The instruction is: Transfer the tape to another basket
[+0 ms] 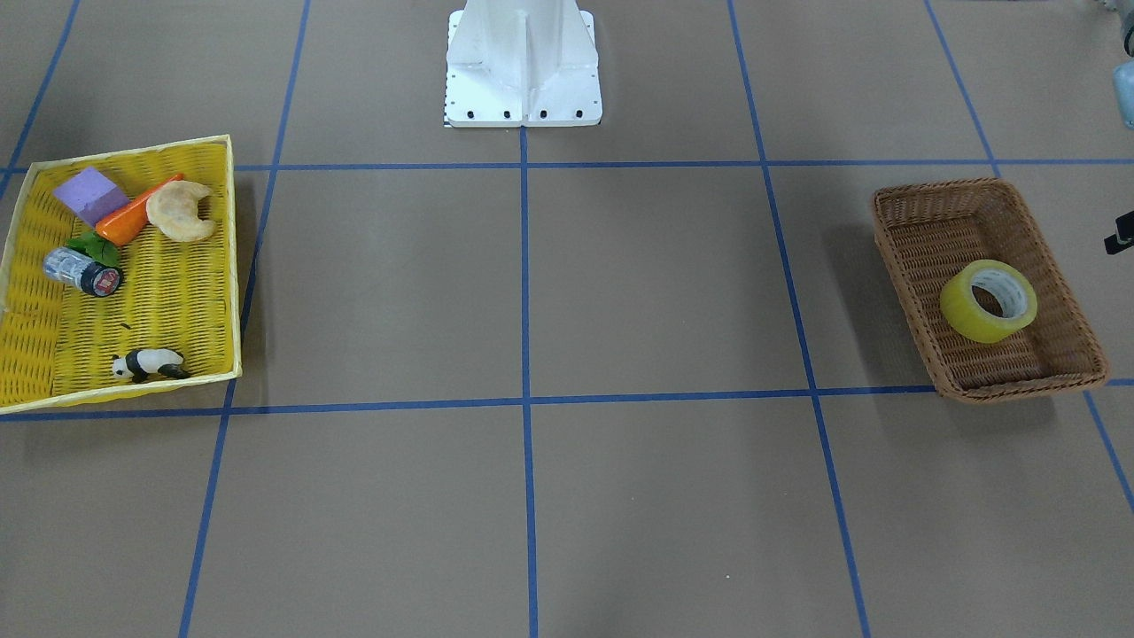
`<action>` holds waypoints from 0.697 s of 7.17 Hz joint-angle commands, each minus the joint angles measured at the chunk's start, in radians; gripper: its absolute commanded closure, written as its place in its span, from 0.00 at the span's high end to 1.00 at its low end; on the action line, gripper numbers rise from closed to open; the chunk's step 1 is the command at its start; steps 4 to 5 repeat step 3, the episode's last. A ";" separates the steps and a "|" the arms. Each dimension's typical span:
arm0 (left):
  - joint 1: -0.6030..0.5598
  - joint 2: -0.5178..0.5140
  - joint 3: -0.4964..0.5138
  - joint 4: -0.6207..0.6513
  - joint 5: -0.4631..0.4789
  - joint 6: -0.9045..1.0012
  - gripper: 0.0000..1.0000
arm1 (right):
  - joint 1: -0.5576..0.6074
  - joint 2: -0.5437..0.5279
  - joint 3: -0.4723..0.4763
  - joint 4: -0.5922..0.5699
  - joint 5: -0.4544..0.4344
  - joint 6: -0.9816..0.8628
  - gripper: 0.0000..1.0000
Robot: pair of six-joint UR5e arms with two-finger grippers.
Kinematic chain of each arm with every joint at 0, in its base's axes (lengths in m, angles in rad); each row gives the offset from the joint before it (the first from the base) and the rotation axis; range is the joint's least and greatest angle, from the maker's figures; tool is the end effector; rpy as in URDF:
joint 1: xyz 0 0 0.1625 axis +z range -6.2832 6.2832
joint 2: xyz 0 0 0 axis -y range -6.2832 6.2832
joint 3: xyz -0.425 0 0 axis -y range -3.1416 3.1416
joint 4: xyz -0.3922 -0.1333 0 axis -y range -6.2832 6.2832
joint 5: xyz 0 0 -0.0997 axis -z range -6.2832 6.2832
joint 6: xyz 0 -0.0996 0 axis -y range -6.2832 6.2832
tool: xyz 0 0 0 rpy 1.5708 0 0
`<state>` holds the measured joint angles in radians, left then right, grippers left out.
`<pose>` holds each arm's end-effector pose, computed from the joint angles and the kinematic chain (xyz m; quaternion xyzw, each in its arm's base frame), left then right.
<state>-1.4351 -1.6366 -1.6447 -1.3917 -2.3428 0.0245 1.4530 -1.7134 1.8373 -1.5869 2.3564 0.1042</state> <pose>0.0062 -0.5171 0.6072 -0.0391 0.3748 0.0667 0.9239 0.0112 -0.4399 0.5940 0.0071 -0.3854 -0.0269 0.9223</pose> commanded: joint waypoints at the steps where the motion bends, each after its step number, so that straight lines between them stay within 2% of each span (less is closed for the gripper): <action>1: -0.001 -0.002 -0.004 0.003 -0.001 0.003 0.98 | 0.007 -0.005 0.000 -0.048 -0.025 -0.093 1.00; 5: -0.001 -0.006 -0.009 0.003 -0.003 0.003 0.98 | -0.003 0.000 -0.001 -0.085 -0.054 -0.115 1.00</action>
